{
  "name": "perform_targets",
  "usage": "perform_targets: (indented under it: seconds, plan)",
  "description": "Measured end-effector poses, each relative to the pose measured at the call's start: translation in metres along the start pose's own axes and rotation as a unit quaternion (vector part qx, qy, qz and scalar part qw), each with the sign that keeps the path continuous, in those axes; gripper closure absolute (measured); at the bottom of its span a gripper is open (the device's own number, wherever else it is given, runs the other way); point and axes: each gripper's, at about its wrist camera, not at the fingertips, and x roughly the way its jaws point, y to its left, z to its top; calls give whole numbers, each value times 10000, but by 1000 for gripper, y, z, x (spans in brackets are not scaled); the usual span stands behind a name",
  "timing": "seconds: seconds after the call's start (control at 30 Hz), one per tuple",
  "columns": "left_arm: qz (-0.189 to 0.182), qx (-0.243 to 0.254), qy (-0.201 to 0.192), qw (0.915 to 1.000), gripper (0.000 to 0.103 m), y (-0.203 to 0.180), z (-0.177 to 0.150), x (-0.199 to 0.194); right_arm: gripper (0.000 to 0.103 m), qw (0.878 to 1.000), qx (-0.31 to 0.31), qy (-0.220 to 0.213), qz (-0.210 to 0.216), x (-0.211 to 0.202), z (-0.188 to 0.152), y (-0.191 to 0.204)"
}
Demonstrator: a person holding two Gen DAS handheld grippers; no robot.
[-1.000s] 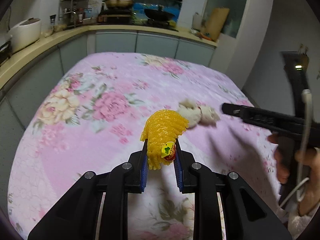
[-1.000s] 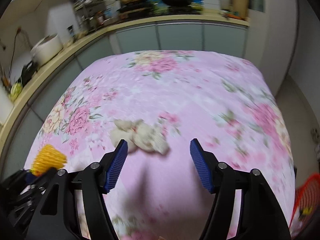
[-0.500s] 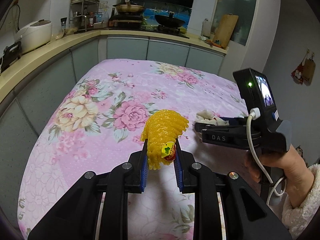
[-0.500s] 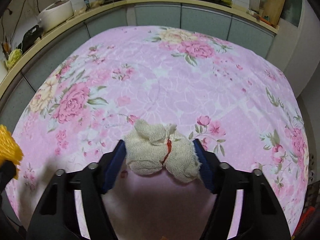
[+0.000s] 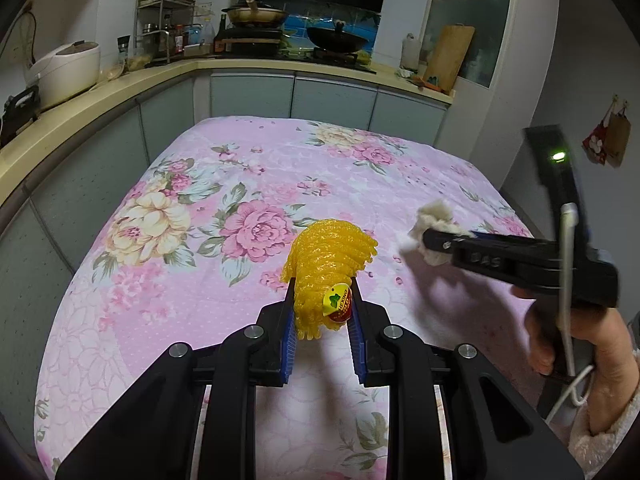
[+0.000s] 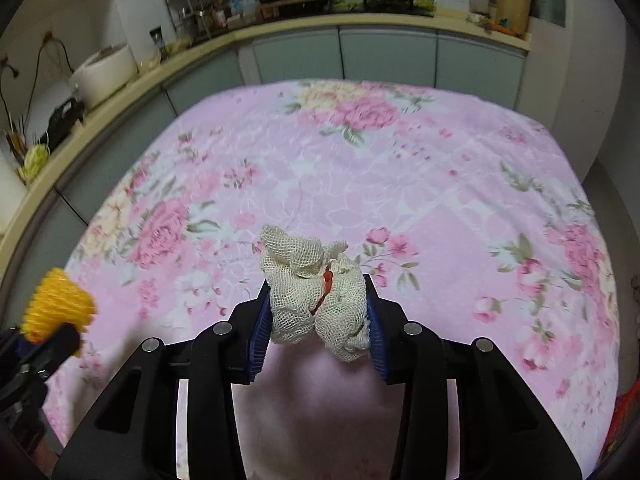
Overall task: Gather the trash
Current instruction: 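Carry the yellow sponge and beige gloves over the red basket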
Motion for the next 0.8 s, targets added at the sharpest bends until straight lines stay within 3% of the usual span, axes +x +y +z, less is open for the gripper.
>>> perform_targets:
  seconds: [0.37,0.8]
  plan:
    - [-211,429,-33,9989,82,-42,13,3,63,9950,663,-710,-217,-82,-16,-45]
    - [-577,876,-81,9944,82,-99,33,9,63,9859,1096,-1074,-671,-141,-35,-97]
